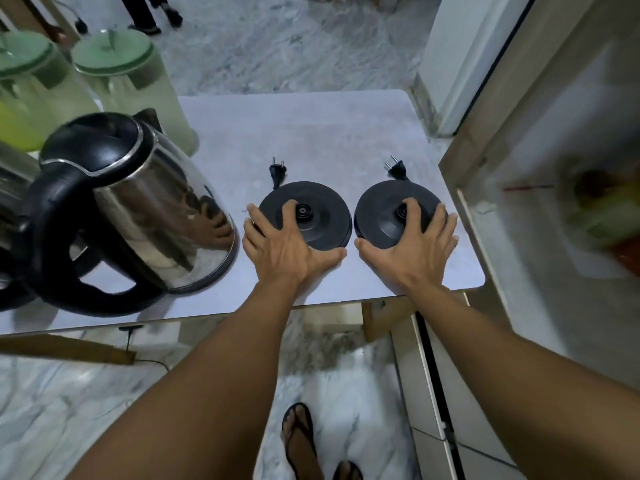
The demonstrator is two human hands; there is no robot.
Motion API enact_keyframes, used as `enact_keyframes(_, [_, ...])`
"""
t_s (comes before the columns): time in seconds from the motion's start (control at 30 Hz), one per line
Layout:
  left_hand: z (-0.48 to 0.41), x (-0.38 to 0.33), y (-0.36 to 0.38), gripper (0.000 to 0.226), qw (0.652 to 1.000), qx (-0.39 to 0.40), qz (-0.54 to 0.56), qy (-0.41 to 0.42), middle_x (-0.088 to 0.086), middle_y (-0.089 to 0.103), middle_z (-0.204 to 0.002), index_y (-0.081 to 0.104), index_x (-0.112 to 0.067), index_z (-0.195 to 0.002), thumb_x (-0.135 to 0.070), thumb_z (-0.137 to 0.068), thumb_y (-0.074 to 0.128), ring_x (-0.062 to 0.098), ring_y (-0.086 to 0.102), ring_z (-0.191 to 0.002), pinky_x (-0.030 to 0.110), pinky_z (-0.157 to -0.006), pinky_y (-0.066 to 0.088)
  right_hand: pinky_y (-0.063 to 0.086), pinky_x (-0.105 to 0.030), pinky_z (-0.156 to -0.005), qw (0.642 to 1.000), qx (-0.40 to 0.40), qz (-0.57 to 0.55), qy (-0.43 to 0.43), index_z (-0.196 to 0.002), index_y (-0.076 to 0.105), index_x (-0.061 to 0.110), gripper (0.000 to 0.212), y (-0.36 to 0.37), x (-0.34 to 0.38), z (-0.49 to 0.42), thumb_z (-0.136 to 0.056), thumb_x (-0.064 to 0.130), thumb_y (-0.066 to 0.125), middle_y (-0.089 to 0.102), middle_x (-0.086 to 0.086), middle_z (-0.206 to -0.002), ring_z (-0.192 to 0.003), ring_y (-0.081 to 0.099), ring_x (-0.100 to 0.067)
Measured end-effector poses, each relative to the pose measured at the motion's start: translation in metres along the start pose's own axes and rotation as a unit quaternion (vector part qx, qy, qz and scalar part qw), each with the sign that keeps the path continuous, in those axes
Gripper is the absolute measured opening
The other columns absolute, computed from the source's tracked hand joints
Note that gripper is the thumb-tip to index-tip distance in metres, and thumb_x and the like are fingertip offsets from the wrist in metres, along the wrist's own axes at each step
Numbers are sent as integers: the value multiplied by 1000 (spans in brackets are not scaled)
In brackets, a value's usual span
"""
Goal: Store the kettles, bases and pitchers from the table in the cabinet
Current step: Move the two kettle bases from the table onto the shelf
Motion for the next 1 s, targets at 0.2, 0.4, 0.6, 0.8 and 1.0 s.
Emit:
enact_keyframes(0.2, [0,-6,-3,101,1000,-13,-6,-11,32,12,-155,28,-26,-126,-68,-43,69,49,19,-141,52,-113,24,20,-55,-117,999,-48,-8,-16,-143,33,30,101,-9,0,5,-57,71,65,23,-14,-159,-148,10,-40])
enact_keyframes(0.4, [-4,-14,2,112,999,21,-9,-27,35,-1,-157,24,-21,-132,-75,-46,71,53,5,-145,59,-116,13,25,-53,-115,998,-65,-6,-15,-140,36,31,98,-13,-7,8,-54,69,65,28,-10,-157,-146,16,-37])
enact_keyframes(0.6, [-1,-22,6,118,998,63,-26,2,26,-7,-162,14,-21,-143,-61,-47,71,51,-5,-147,67,-114,8,20,-52,-118,999,-43,-10,-22,-139,33,33,95,-17,-14,11,-56,64,66,23,-9,-159,-149,9,-37])
enact_keyframes(0.8, [-4,-12,6,136,988,131,-81,25,23,-20,-161,-2,-16,-152,-68,-52,74,45,-19,-148,70,-114,4,14,-52,-120,999,-12,-18,-37,-140,30,35,94,-19,-18,14,-57,64,63,17,-8,-162,-151,1,-37])
enact_keyframes(1.0, [-2,-15,6,132,993,81,-87,-19,33,4,-157,11,-20,-142,-79,-41,70,52,12,-142,62,-108,25,15,-53,-119,999,-5,-21,-34,-139,32,35,94,-18,-25,13,-58,65,69,18,-11,-160,-150,1,-39])
Point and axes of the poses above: each hand's wrist, its own z-axis away from the middle knuckle, its own y-axis out of the palm, x = y × z, the point moved 9 cm from there along -z, towards the middle knuckle
